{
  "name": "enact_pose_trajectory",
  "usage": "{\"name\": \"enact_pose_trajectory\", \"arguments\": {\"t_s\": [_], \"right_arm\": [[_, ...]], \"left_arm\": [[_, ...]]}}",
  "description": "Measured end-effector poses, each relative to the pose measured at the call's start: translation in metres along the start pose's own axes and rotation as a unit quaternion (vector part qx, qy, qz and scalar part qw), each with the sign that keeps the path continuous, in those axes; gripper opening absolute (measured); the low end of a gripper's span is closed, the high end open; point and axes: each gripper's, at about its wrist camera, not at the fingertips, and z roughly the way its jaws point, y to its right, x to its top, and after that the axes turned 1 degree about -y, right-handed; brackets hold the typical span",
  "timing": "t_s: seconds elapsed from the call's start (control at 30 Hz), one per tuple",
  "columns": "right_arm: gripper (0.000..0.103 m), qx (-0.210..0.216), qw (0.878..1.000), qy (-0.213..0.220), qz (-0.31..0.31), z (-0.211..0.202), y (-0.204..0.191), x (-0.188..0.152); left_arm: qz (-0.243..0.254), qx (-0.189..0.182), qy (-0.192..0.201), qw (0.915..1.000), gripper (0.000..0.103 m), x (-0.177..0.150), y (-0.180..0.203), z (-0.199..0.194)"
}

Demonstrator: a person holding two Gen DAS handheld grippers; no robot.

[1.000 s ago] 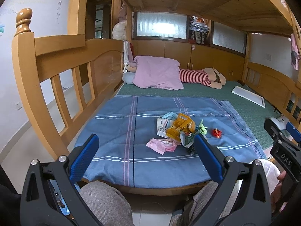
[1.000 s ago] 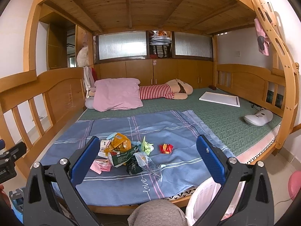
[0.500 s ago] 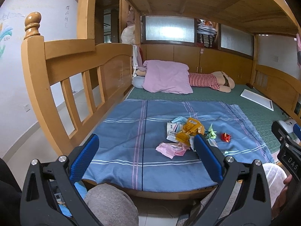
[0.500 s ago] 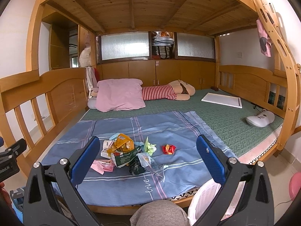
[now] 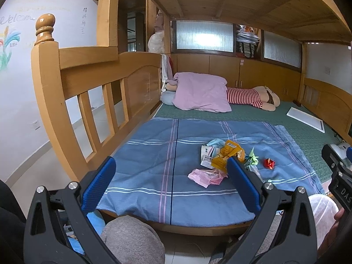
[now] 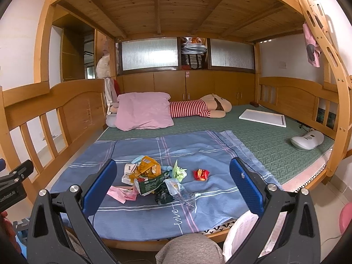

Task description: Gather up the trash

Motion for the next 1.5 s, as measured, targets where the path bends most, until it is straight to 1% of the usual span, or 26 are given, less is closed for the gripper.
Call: {"name": "enact_pose_trajectory", "arguments": {"t_s": [0.13,0.4,0.5,0.63,0.87,1.1,1.23,1.3,1.33,1.4,1.5], "right_arm": [[0.1,0.004,1.0,0.005,0.002,-0.002,-0.002,-0.001],[0.1,0.006,1.0,0.005,0.002,-0.002,-0.003,0.0],[0.1,0.004,1.0,-0.003,-0.003,-0.001,-0.004,-0.001],[0.1,0.007,1.0,0.003,0.004,-0.003,-0.004,0.0],[0.1,0.006,1.0,0.0,0.0,-0.002,-0.005,0.0],[0.1,0.005,1.0,-0.009,-0.001,0.0,-0.005,-0.001],[0.1,0.004,1.0,-0.021,-0.006,0.005,-0.003,-0.004],[0.1,0.002,1.0,-0.024,-0.012,0.008,0.0,-0.006],[0.1,-0.001,1.0,-0.024,-0.012,0.012,0.003,-0.006],[0.1,-0.004,0.999,-0.042,0.01,0.026,0.021,-0.01],[0.1,-0.018,0.995,-0.078,0.055,0.053,0.056,-0.021]], "left_arm": [[-0.001,0.002,0.002,1.0,0.1,0.0,-0.002,0.001],[-0.001,0.003,0.002,1.0,0.1,-0.002,-0.001,0.0],[-0.002,0.002,0.002,1.0,0.1,-0.001,-0.001,0.001],[-0.002,0.003,0.002,1.0,0.1,-0.001,-0.001,0.001],[-0.001,0.0,0.003,1.0,0.1,-0.003,-0.001,0.001],[-0.001,0.0,0.002,1.0,0.1,-0.004,0.0,0.0],[-0.002,-0.002,-0.003,1.0,0.1,-0.005,0.0,0.003],[-0.006,-0.011,-0.013,0.9998,0.1,-0.006,-0.002,0.009],[-0.011,-0.025,-0.028,0.9992,0.1,-0.008,-0.002,0.016],[-0.031,-0.064,-0.073,0.9948,0.1,-0.015,-0.007,0.035],[-0.04,-0.09,-0.117,0.9882,0.1,-0.031,-0.011,0.058]]}}
